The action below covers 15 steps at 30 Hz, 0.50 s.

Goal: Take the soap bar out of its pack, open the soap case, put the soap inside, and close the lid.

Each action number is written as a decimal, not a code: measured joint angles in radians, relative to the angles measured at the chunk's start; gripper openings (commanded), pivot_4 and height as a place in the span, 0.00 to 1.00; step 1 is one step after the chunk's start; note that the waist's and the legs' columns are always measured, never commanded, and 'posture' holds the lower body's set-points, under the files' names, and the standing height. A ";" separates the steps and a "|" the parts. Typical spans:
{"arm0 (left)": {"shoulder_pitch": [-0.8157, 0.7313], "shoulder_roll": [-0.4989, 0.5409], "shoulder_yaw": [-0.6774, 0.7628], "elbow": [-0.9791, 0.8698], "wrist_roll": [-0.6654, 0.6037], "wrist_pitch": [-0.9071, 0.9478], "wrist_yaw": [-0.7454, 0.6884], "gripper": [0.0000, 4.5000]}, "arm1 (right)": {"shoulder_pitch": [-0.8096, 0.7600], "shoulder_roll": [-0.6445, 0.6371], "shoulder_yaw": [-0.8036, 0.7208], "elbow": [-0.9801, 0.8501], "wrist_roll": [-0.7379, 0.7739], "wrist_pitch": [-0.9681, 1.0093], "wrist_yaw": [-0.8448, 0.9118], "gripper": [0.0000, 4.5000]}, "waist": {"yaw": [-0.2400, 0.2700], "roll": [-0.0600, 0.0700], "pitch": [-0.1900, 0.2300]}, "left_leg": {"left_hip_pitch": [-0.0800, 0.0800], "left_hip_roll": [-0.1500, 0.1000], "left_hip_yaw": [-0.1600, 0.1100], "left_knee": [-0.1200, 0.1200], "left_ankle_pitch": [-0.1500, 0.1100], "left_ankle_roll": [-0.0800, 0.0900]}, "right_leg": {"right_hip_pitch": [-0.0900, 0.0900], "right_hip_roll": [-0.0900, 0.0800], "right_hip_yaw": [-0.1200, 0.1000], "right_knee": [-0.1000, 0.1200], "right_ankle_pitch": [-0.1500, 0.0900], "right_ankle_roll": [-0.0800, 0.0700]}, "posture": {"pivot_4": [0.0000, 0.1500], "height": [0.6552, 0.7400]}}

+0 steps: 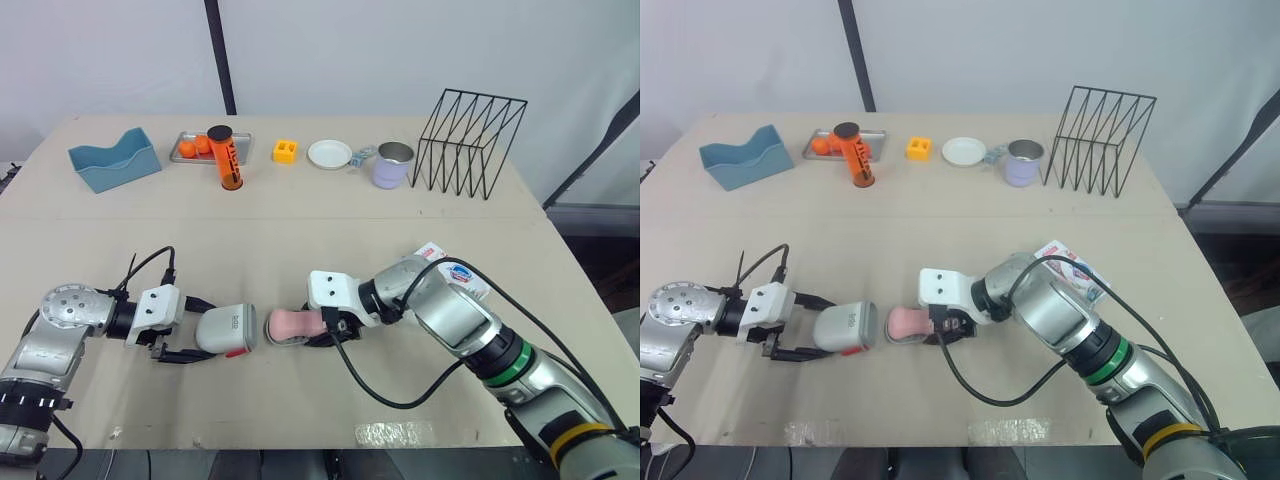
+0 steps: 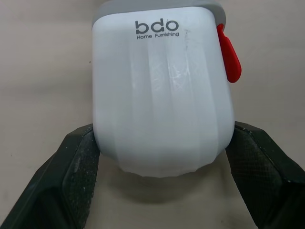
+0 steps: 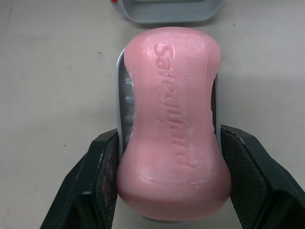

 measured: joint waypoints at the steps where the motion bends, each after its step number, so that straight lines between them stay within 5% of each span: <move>1: -0.003 0.000 -0.005 -0.001 0.000 0.000 0.000 0.80 | -0.006 0.001 0.000 0.000 0.000 0.000 0.001 0.56 | 0.000 0.000 0.000 | 0.000 0.000 0.000 0.000 0.000 0.000 | 0.000 0.000 0.000 0.000 0.000 0.000 | 1.00 1.00; 15: -0.023 -0.035 -0.039 -0.025 0.008 0.004 0.018 0.80 | -0.045 0.023 0.019 0.000 -0.017 0.079 0.016 0.56 | 0.000 0.000 0.000 | 0.000 0.000 -0.001 0.000 0.000 -0.001 | 0.000 0.000 -0.001 0.000 0.000 0.000 | 1.00 1.00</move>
